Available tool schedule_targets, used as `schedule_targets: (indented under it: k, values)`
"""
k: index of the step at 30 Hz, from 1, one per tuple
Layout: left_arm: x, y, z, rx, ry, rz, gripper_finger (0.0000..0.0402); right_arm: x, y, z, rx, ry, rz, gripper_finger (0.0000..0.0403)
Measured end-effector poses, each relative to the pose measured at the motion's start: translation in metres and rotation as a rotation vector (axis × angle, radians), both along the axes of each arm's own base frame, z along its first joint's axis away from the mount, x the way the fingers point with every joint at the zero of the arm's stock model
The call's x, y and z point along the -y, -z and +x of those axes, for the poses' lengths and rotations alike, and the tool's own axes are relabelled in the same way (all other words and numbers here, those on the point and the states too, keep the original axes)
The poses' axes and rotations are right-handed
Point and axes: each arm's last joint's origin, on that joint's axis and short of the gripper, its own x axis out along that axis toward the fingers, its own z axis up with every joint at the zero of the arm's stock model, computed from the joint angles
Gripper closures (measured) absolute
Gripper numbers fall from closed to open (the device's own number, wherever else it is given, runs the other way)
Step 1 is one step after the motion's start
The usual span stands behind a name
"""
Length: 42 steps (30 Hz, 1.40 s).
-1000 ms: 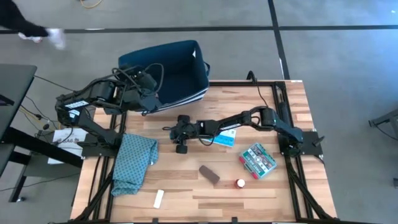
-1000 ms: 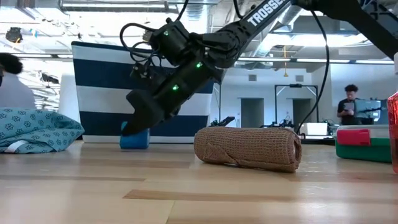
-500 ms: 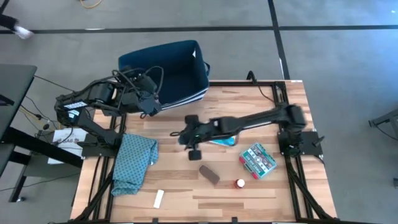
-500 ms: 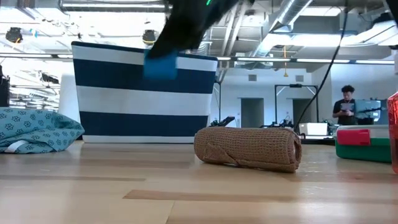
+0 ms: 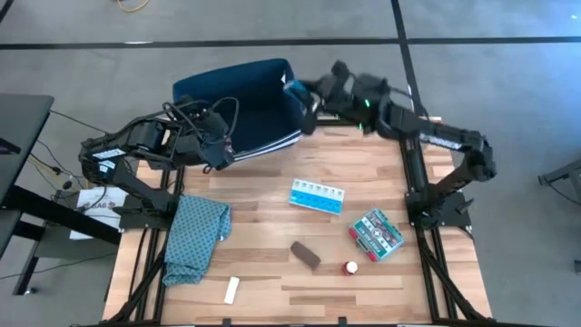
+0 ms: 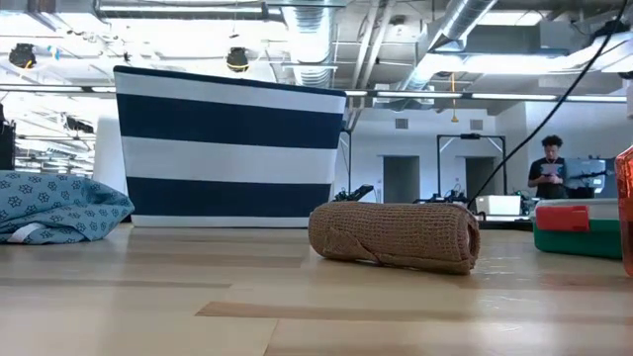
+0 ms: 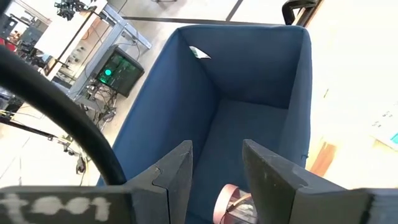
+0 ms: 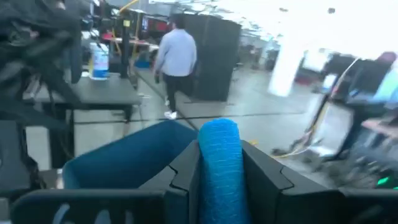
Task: Pick & place medical supplies in basket/bin
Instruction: Put the blue bandage into the blue bin, then put the brown bandage into the blue bin
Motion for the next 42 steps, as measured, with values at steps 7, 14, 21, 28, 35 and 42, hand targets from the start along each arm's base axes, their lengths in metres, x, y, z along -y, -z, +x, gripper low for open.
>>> schedule_targets:
  k: [7, 14, 21, 28, 35, 42]
  values:
    - [0.000, -0.001, 0.000, 0.002, -0.014, 0.026, 0.0267, 0.073, 0.080, 0.048, -0.093, -0.264, 0.254, 0.0319]
    - [-0.001, -0.001, 0.000, -0.036, -0.003, 0.072, 0.0267, 0.105, 0.136, 0.082, -0.188, -0.233, 0.289, 0.0279]
    - [-0.001, -0.002, -0.001, -0.055, 0.002, 0.094, 0.0267, 0.114, 0.124, 0.099, -0.324, -0.157, 0.243, 0.0206]
    - [-0.001, -0.002, -0.001, -0.051, -0.009, 0.106, 0.0267, 0.101, 0.111, 0.112, -0.408, -0.128, 0.194, 0.0187]
    - [0.000, -0.001, 0.000, -0.035, 0.005, 0.056, 0.0267, 0.057, 0.066, 0.100, -0.475, -0.189, 0.188, 0.0211]
    - [0.000, -0.001, 0.000, -0.014, -0.003, 0.040, 0.0267, -0.033, 0.032, 0.071, -0.703, -0.060, 0.047, 0.0233]
